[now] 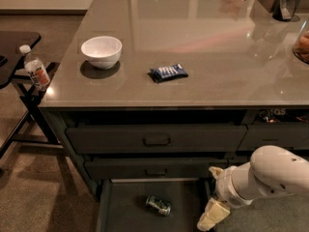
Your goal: Pick green can from bottom drawer and place on counter
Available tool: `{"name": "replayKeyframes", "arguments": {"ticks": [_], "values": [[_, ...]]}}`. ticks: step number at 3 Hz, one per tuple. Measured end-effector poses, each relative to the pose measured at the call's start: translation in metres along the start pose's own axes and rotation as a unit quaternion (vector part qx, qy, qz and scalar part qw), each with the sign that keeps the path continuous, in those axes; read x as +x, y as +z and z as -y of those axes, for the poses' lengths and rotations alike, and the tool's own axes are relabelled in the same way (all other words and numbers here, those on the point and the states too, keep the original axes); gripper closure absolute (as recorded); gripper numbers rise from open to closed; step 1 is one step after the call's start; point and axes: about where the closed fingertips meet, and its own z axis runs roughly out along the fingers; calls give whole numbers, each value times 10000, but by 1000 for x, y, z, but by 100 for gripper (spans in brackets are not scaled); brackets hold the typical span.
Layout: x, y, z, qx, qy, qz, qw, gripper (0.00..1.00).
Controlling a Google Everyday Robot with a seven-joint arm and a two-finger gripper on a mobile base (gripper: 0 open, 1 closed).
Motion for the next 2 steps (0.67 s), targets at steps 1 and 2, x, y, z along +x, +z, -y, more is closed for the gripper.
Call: {"name": "replayKeyframes", "arguments": {"ticks": [1, 2], "values": [[0, 0, 0, 2, -4, -1, 10000, 0], [-6, 24, -1, -25, -142, 276, 9995, 0]]}}
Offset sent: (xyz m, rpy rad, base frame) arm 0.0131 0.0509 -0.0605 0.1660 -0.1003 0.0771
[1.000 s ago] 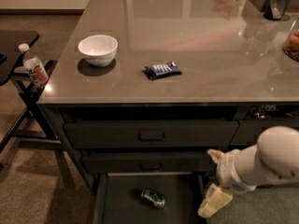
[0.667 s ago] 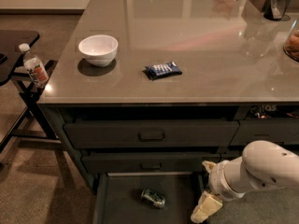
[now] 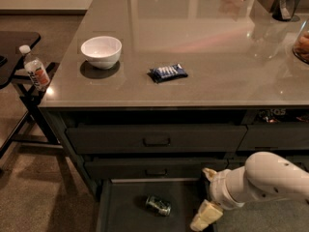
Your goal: Pick green can from bottom drawer and place on counter
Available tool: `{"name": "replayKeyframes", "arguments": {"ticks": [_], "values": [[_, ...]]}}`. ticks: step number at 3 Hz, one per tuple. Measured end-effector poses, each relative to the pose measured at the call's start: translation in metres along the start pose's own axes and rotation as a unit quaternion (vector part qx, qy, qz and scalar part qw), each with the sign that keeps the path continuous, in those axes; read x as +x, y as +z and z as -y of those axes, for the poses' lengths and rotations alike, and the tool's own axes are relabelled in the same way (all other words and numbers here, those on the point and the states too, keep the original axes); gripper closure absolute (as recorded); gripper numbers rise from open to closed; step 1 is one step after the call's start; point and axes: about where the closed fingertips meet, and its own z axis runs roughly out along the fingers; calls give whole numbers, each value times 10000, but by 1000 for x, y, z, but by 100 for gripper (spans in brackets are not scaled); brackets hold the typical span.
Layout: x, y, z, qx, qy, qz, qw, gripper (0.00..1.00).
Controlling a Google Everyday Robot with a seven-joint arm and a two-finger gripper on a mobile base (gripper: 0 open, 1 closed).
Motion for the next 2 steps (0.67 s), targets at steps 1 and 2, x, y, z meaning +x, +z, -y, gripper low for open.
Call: {"name": "replayKeyframes", "arguments": {"ticks": [1, 2], "values": [[-4, 43, 13, 156, -149, 623, 9978, 0], [0, 80, 25, 572, -351, 1049, 9922, 0]]}}
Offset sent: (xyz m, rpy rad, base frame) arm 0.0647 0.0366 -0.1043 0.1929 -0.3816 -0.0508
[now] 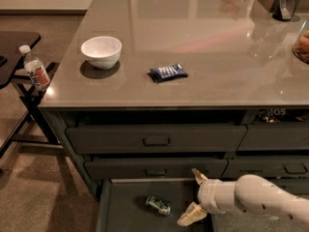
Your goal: Pick green can from bottom drawer and place on counter
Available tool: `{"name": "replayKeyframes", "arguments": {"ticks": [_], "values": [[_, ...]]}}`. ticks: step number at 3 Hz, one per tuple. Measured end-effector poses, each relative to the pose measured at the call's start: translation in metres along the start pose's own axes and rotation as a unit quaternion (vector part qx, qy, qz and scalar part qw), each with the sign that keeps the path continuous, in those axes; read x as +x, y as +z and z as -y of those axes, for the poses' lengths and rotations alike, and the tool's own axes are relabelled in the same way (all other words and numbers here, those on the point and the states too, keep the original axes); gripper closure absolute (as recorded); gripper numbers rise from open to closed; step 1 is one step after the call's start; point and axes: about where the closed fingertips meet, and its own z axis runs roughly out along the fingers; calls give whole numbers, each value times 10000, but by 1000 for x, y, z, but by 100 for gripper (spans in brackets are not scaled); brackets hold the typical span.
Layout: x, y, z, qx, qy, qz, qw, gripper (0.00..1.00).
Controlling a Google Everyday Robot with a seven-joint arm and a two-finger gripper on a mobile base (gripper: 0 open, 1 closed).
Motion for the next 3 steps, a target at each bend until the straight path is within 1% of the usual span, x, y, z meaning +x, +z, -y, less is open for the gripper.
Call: {"name": "replayKeyframes", "arguments": {"ticks": [1, 2, 3], "values": [[23, 28, 18, 550, -75, -22, 9985, 0], [23, 28, 18, 549, -77, -22, 9985, 0], [35, 46, 26, 625, -230, 66, 9978, 0]]}}
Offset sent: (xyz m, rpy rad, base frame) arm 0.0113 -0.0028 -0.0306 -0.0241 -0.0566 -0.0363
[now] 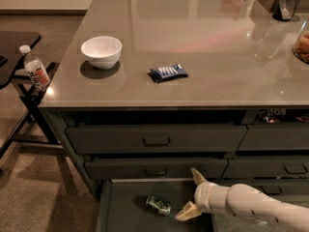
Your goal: Pick green can from bottom drawer and place on counter
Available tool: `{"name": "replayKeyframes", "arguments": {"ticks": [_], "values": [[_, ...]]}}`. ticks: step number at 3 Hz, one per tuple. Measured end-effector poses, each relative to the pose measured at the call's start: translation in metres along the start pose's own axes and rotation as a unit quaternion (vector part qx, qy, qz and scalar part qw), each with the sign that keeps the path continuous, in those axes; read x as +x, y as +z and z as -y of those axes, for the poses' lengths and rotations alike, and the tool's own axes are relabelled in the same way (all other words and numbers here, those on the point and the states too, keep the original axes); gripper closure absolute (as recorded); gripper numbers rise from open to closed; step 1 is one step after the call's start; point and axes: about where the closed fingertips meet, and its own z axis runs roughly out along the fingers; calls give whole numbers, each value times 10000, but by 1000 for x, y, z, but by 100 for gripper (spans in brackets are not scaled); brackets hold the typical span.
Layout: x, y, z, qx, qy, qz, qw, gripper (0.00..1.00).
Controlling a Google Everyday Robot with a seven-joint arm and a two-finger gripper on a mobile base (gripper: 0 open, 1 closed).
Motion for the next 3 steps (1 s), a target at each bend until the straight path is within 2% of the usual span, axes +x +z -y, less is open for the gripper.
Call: {"name": "replayKeyframes", "arguments": {"ticks": [1, 2, 3], "values": [[24, 27, 5, -33, -254, 153, 9996, 0], [57, 66, 2, -393, -453, 287, 9978, 0], [84, 95, -7, -871, -399, 304, 9949, 0]]}}
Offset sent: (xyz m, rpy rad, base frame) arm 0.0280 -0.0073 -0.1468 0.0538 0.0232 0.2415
